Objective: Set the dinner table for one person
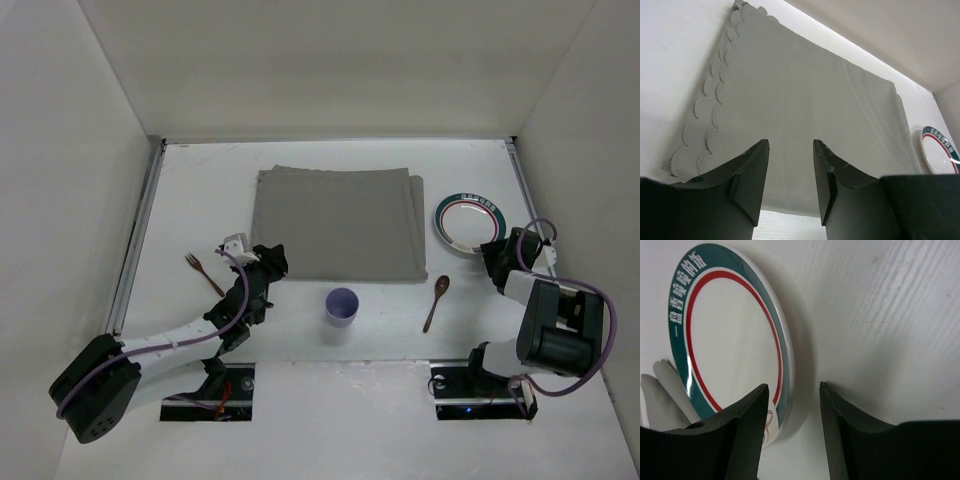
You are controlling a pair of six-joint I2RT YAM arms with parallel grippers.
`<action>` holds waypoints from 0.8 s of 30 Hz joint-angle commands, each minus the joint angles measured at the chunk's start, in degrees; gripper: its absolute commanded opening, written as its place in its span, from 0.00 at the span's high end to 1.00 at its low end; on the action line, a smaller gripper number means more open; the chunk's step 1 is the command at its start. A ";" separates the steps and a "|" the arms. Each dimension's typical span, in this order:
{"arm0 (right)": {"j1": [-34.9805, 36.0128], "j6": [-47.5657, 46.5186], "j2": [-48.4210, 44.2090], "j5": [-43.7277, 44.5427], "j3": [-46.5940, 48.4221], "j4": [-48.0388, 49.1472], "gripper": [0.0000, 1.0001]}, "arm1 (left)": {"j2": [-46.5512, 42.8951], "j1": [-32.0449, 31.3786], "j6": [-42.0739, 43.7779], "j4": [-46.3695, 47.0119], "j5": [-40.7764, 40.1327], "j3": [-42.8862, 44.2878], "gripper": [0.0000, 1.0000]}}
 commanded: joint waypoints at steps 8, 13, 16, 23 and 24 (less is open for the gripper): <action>-2.55 4.63 7.34 -7.01 -0.60 13.44 0.69 | 4.17 0.08 -1.33 4.21 -2.57 0.02 0.61; -2.37 6.83 6.13 -6.74 -1.39 15.46 0.91 | 3.65 0.34 -1.59 4.20 -3.10 -0.33 0.57; -2.38 7.36 -0.54 -6.31 -3.58 17.04 0.94 | 3.47 0.34 -1.51 4.03 -3.19 -0.15 0.52; 2.35 4.82 -19.18 -4.99 -2.63 9.41 0.95 | 4.78 0.87 -3.00 3.68 -3.10 -0.15 0.50; 4.37 4.03 -20.59 -4.55 -1.58 7.83 0.95 | 5.05 0.87 -3.43 3.68 -3.10 -0.15 0.50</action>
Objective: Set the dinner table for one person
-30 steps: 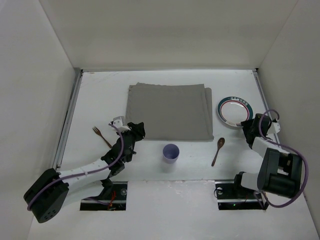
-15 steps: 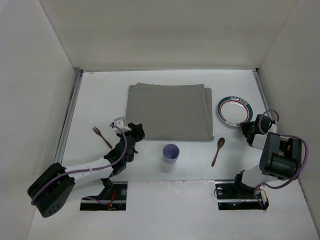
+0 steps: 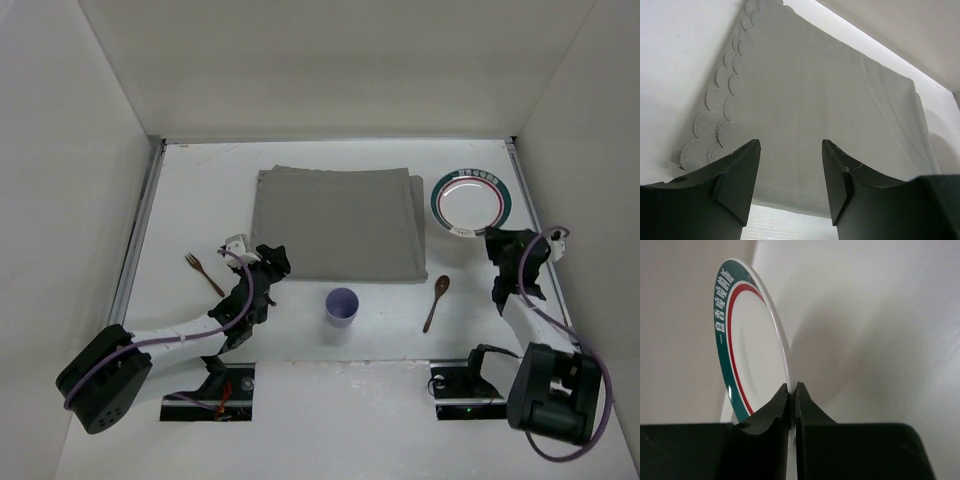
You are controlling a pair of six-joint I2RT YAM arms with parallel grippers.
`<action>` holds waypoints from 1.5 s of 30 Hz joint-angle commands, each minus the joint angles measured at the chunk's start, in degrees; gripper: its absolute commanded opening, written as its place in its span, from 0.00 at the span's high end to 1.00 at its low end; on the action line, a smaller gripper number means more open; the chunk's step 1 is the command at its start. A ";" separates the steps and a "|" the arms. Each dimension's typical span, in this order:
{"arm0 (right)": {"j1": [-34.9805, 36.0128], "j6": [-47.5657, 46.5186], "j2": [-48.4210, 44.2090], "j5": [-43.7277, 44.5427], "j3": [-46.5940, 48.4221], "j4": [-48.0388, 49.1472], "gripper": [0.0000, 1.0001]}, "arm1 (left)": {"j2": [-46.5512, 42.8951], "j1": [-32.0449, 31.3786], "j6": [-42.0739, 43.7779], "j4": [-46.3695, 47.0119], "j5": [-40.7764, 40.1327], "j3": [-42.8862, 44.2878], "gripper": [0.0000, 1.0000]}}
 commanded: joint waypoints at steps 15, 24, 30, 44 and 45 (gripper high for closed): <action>40.11 -2.57 13.39 1.60 18.50 3.63 0.94 | 1.54 0.89 -2.79 3.11 -1.22 -0.33 0.50; 44.96 1.47 26.94 -1.39 22.46 9.17 0.94 | 1.71 0.98 -3.05 3.02 -1.13 -0.50 0.50; 44.96 2.36 34.76 -3.23 27.20 10.93 0.94 | 2.59 0.98 -3.05 3.02 -1.13 -0.24 0.50; 44.08 2.36 39.79 -1.04 28.18 7.68 0.61 | 3.47 1.07 -3.05 3.02 -1.13 0.11 0.49; 43.99 1.66 38.82 -0.69 27.83 6.89 0.57 | 3.47 1.07 -3.14 3.02 -1.13 0.02 0.49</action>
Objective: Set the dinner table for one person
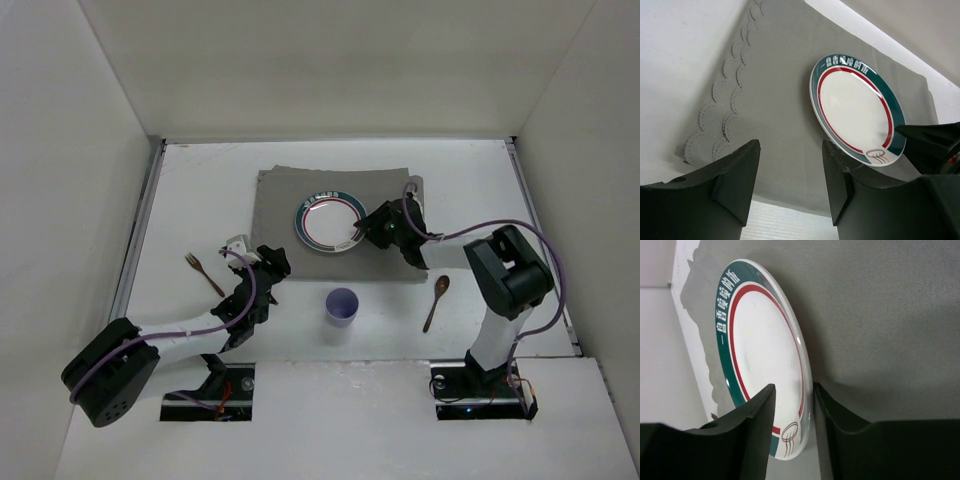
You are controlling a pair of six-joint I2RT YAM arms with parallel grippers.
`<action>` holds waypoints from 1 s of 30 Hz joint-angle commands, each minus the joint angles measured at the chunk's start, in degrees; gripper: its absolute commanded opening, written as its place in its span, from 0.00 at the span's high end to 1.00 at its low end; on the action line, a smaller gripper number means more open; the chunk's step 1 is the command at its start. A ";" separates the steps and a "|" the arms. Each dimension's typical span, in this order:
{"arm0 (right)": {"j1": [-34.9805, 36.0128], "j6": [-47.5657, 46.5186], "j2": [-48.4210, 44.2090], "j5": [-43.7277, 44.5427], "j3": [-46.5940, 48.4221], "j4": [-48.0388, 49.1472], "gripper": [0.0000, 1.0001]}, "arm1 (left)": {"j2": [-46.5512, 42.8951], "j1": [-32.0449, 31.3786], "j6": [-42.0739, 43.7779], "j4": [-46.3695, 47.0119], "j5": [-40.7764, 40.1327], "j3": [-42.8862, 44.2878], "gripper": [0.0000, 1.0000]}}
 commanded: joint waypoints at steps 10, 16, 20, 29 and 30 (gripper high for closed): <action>-0.27 -8.70 -20.01 7.69 -7.90 -9.21 0.24 | -1.57 -0.03 -0.58 3.04 -1.02 -0.24 0.49; 2.71 -18.00 -30.65 10.24 -8.62 -20.53 0.25 | -0.60 -0.29 -0.76 3.04 -0.76 0.02 0.49; 7.10 -25.91 -36.71 13.75 -5.63 -30.81 0.37 | -0.78 -0.03 -1.11 3.04 -0.76 -0.07 0.49; 16.33 -33.57 -48.33 8.15 0.43 -46.73 0.81 | 0.36 -0.20 -1.20 2.96 -0.23 0.29 0.49; 17.13 -34.10 -48.07 7.35 1.31 -48.14 0.78 | 0.54 -0.29 -1.28 2.96 -0.14 0.37 0.49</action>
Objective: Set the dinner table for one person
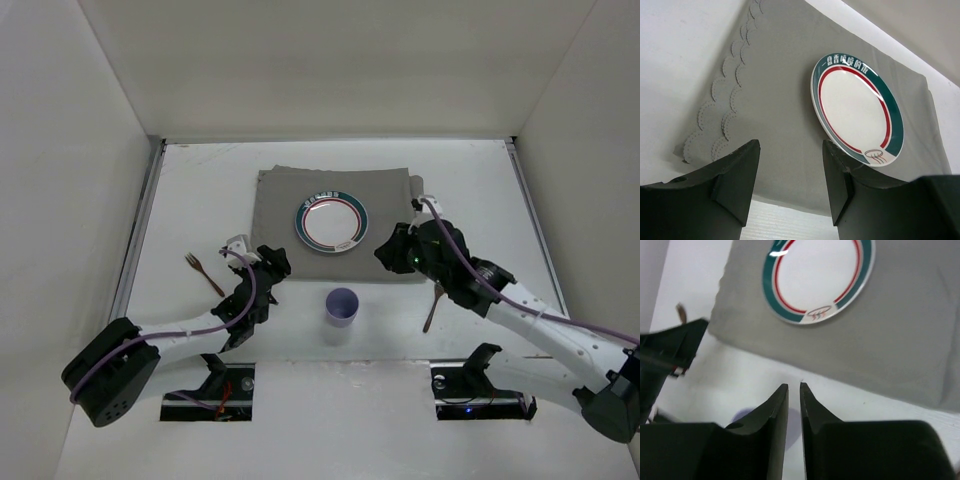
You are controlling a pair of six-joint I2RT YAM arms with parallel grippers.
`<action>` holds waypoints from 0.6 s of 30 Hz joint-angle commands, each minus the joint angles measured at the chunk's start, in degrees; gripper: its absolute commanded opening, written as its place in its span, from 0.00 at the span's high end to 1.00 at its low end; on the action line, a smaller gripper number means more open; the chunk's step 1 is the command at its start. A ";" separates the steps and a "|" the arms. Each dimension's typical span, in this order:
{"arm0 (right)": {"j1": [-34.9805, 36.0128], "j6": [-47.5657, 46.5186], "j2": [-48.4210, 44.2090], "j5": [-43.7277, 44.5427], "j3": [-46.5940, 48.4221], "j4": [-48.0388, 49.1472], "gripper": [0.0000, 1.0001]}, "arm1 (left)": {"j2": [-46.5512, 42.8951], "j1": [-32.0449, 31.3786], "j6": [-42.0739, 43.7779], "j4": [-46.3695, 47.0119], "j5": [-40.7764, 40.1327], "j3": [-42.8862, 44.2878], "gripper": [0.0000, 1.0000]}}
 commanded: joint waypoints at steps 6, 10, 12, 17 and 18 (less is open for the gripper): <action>7.08 -7.12 4.10 -2.12 6.29 -8.82 0.41 | 1.14 0.02 -1.11 2.96 0.10 0.64 0.49; 10.50 -7.82 7.71 -3.34 7.34 -8.64 0.41 | 1.05 0.02 -0.93 2.96 0.10 0.73 0.49; 12.96 -9.05 9.64 -3.35 8.13 -9.34 0.41 | 0.70 0.02 -1.11 2.96 0.10 0.55 0.49; 16.05 -9.32 14.03 -3.52 9.19 -9.79 0.43 | 1.66 -0.16 -1.20 3.04 0.36 0.82 0.49; 16.22 -9.41 15.09 -3.09 9.45 -10.13 0.45 | 1.58 -0.24 -1.20 3.04 0.36 0.90 0.49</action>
